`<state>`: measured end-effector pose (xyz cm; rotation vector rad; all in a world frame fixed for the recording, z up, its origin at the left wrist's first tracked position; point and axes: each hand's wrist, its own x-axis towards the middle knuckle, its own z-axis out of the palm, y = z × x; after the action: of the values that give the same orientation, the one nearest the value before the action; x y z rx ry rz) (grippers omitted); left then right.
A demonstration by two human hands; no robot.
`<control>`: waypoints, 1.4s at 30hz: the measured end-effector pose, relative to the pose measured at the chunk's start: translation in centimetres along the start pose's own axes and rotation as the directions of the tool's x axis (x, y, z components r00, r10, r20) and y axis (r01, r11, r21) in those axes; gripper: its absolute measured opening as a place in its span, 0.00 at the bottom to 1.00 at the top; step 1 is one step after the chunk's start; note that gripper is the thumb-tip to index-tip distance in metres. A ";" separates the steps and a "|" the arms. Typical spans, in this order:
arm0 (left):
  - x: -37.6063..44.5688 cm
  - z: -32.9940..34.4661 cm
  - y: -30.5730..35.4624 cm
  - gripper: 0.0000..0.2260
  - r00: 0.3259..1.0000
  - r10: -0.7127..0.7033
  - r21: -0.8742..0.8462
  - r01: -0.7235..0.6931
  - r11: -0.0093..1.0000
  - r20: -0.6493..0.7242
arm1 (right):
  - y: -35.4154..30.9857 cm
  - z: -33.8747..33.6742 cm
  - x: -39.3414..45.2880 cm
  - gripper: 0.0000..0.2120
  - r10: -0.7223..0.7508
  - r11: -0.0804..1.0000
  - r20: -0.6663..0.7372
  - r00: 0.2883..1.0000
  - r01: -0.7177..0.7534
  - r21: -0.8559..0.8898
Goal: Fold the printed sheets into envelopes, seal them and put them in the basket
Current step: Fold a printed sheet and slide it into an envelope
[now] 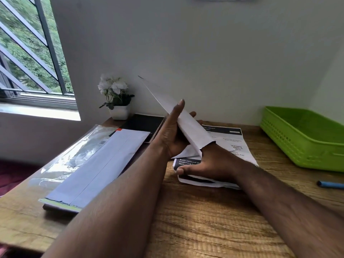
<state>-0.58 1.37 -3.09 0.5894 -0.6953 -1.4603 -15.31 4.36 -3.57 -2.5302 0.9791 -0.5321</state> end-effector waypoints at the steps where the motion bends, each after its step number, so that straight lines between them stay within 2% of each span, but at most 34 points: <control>1: 0.2 0.0 -0.2 0.58 1.000 0.011 -0.021 -0.011 1.000 -0.008 | 0.1 0.0 0.1 0.42 0.018 1.000 0.000 1.000 -0.018 -0.006; 5: 1.1 -0.6 -0.3 0.62 0.999 0.033 -0.032 -0.034 0.999 -0.019 | 0.4 0.4 0.5 0.44 -0.059 0.998 -0.020 0.998 0.059 0.012; 8: 0.8 -0.4 -0.5 0.60 0.999 0.031 0.001 -0.031 1.000 0.005 | 0.9 0.7 0.8 0.45 -0.051 0.991 -0.073 0.996 0.059 0.116; 11: 0.8 -0.3 -0.3 0.59 0.997 0.057 -0.031 -0.058 0.998 -0.046 | 0.6 0.2 0.5 0.43 -0.057 0.992 -0.110 0.992 0.068 0.108; 13: 1.2 -0.9 0.1 0.56 0.991 0.080 -0.070 -0.087 0.994 -0.108 | 0.9 -0.2 0.6 0.34 -0.170 0.981 -0.182 0.968 0.184 0.063; 15: 1.6 -1.9 0.5 0.54 0.983 0.096 -0.090 -0.111 0.990 -0.158 | 1.8 -0.5 0.8 0.23 -0.265 0.952 -0.329 0.907 0.300 0.058; 17: 2.0 -3.1 0.8 0.56 0.972 0.105 -0.108 -0.130 0.986 -0.210 | 3.0 -0.9 1.1 0.15 -0.208 0.951 -0.522 0.827 0.296 0.091; 19: 2.3 -3.7 0.9 0.56 0.962 0.104 -0.138 -0.142 0.980 -0.253 | 4.5 -1.5 1.8 0.11 -0.042 0.965 -0.602 0.797 0.188 0.182; 21: 1.7 -3.5 1.1 0.52 0.963 0.123 -0.162 -0.164 0.973 -0.240 | 6.5 -2.1 2.3 0.13 0.120 0.979 -0.485 0.867 -0.021 0.203; 23: 1.4 -3.4 1.1 0.45 0.970 0.131 -0.179 -0.169 0.969 -0.206 | 8.6 -2.3 2.6 0.22 0.235 0.971 -0.228 0.945 -0.241 0.005; 25: 1.3 -3.6 1.0 0.42 0.977 0.112 -0.189 -0.147 0.971 -0.183 | 9.7 -2.2 2.7 0.31 0.320 0.925 -0.013 0.947 -0.315 -0.212; 26: 1.4 -3.6 0.9 0.41 0.981 0.097 -0.197 -0.130 0.972 -0.170 | 9.7 -2.4 2.8 0.33 0.355 0.912 0.025 0.935 -0.340 -0.230; 29: 1.2 -3.6 0.9 0.40 0.990 0.054 -0.224 -0.081 0.971 -0.127 | 9.3 -3.2 3.0 0.41 0.398 0.906 -0.002 0.917 -0.394 -0.158; 31: 1.2 -3.5 0.9 0.39 0.990 0.071 -0.233 -0.097 0.968 -0.118 | 8.9 -3.8 2.8 0.44 0.415 0.896 -0.013 0.910 -0.411 -0.171; 33: 1.2 -3.4 1.0 0.39 0.988 0.107 -0.262 -0.135 0.956 -0.115 | 8.3 -4.1 2.3 0.39 0.418 0.897 -0.024 0.908 -0.417 -0.146; 36: 1.4 -3.5 1.0 0.37 0.982 0.161 -0.316 -0.185 0.931 -0.101 | 7.6 -4.3 1.9 0.29 0.363 0.929 -0.157 0.918 -0.371 -0.018; 40: 1.9 -4.1 1.0 0.41 0.976 0.203 -0.347 -0.218 0.912 -0.079 | 8.2 -4.2 2.2 0.23 0.348 0.936 -0.242 0.906 -0.323 0.136; 42: 2.2 -4.4 1.0 0.42 0.973 0.215 -0.353 -0.232 0.907 -0.087 | 9.0 -4.2 2.6 0.23 0.366 0.927 -0.260 0.894 -0.328 0.180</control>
<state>3.29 -0.99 -5.16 0.2470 -0.4255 -1.3119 -20.49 -4.53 -3.63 -2.1267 1.4163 -0.8397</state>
